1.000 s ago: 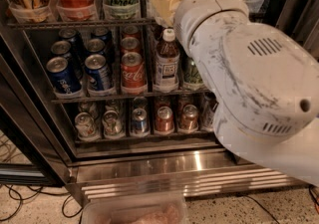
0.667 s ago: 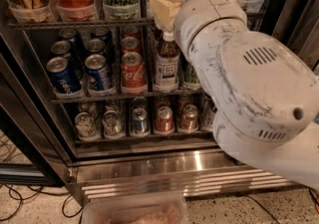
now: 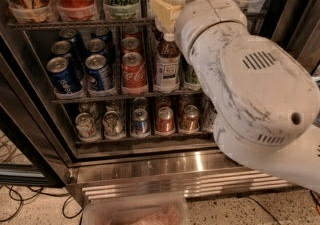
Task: Pick water bottle from top shelf of fridge
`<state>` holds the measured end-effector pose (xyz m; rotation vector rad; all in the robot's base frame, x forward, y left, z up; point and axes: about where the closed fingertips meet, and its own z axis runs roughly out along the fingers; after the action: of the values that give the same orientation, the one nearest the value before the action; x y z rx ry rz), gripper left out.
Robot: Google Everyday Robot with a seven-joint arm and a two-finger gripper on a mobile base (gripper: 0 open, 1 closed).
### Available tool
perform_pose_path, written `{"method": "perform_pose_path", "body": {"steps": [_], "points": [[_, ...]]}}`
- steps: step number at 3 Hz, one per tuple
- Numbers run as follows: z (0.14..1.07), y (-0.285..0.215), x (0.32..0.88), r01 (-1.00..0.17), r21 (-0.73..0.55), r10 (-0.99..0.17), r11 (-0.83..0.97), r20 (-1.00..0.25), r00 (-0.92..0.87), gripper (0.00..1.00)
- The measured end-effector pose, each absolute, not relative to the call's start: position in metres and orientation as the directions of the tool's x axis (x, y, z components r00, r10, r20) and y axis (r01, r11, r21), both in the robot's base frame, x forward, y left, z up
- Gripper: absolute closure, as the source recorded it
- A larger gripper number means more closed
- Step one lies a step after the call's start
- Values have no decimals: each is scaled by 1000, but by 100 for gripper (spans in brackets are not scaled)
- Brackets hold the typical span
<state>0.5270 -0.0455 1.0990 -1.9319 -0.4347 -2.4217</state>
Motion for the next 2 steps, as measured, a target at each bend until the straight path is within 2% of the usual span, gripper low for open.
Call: {"method": "perform_pose_path", "body": {"steps": [2], "points": [[1090,-46,527,182,207,161,-961,958,-237,100]]}}
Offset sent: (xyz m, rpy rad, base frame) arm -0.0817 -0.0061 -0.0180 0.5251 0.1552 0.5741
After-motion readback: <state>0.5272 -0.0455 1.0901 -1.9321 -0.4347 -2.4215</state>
